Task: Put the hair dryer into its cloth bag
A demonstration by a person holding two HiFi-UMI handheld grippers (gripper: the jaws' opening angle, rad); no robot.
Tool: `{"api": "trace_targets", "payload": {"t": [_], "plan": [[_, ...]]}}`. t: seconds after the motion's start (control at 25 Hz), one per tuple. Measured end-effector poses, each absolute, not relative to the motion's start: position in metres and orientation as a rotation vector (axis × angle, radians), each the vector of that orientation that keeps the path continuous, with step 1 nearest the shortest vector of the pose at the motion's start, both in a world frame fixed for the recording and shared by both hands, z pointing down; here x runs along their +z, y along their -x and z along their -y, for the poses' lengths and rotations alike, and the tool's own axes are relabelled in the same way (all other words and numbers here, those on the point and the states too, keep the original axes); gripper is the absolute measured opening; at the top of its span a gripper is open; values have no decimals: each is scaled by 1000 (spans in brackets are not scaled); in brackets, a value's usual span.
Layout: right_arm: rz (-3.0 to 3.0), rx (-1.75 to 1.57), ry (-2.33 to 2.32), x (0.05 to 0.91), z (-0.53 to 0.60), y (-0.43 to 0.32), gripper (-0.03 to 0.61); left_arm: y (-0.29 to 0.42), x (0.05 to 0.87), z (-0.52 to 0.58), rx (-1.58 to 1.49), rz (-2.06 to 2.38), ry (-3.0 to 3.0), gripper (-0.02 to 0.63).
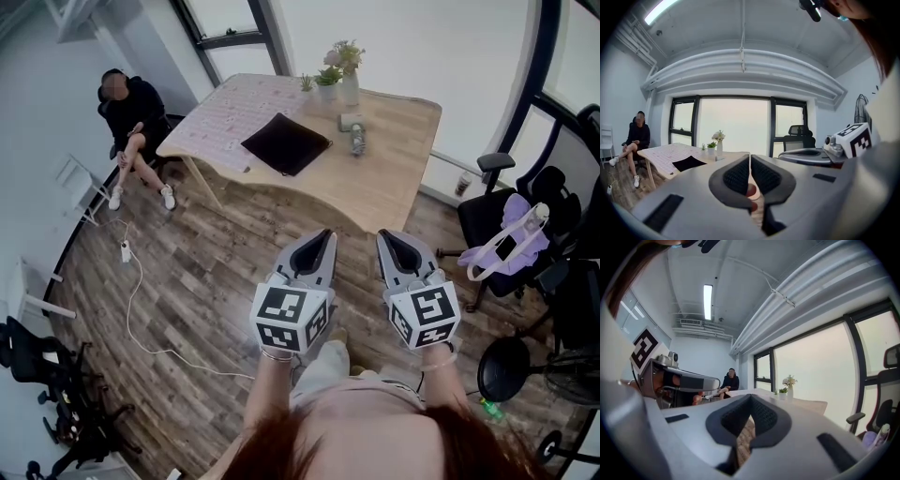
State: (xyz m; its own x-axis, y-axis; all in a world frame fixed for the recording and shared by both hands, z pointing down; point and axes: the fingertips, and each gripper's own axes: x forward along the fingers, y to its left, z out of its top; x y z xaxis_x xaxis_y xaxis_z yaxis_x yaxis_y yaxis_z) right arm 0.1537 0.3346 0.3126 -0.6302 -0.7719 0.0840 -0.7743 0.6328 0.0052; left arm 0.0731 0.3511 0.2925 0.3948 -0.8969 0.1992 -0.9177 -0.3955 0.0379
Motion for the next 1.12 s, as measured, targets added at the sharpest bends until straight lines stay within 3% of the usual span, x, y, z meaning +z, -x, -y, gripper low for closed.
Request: {"api": "trace_targets", "payload": {"t": [1.12], "plan": [[2716,175,-1449,317,-219,-100,0,-10,300,-237,246,1528,-2564,18]]}}
